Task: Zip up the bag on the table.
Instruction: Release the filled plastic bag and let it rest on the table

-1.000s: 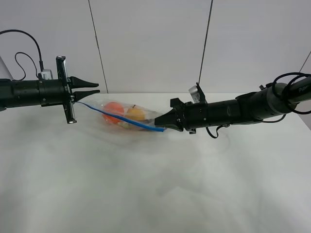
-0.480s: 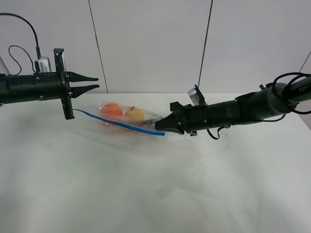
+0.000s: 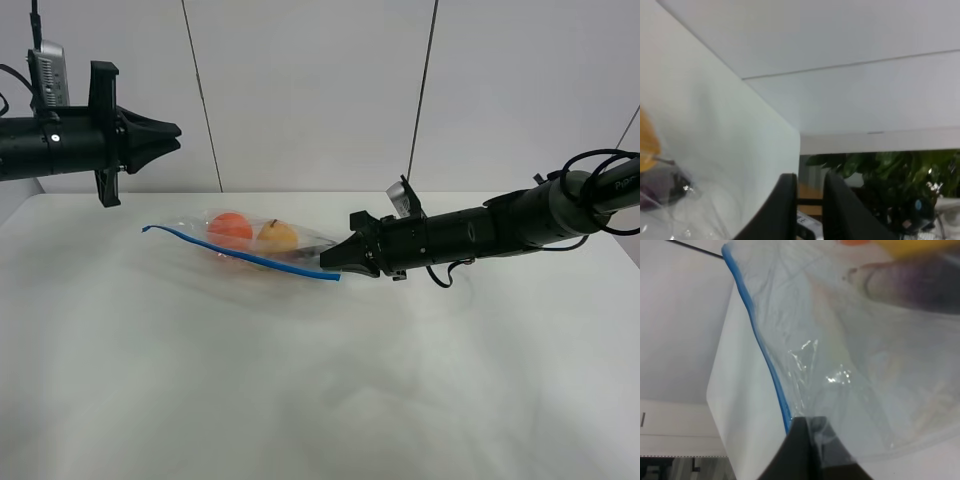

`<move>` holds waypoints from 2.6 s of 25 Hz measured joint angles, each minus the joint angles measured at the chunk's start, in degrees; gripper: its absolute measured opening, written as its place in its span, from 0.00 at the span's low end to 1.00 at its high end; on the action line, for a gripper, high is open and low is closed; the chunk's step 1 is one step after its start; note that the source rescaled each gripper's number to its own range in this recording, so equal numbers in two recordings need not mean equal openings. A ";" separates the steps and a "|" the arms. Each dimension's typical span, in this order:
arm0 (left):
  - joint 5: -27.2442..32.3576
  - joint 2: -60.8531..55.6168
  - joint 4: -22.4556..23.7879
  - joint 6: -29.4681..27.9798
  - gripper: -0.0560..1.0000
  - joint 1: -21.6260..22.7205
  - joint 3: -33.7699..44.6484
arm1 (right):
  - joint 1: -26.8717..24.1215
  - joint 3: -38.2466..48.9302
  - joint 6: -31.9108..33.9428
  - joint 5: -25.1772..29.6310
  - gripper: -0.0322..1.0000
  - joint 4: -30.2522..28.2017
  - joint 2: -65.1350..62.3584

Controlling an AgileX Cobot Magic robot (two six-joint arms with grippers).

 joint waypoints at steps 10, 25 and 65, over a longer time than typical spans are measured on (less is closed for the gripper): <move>-3.43 0.00 -0.05 -3.99 0.17 3.14 -6.54 | 0.00 0.00 1.46 -0.06 0.03 -2.25 0.00; -5.60 0.00 -0.12 17.84 0.77 9.82 -6.76 | 0.00 0.00 1.56 -1.46 0.03 -2.74 0.00; -20.82 -17.30 3.65 7.77 0.80 9.82 -6.41 | 0.00 0.00 3.00 -2.78 0.03 -6.62 0.00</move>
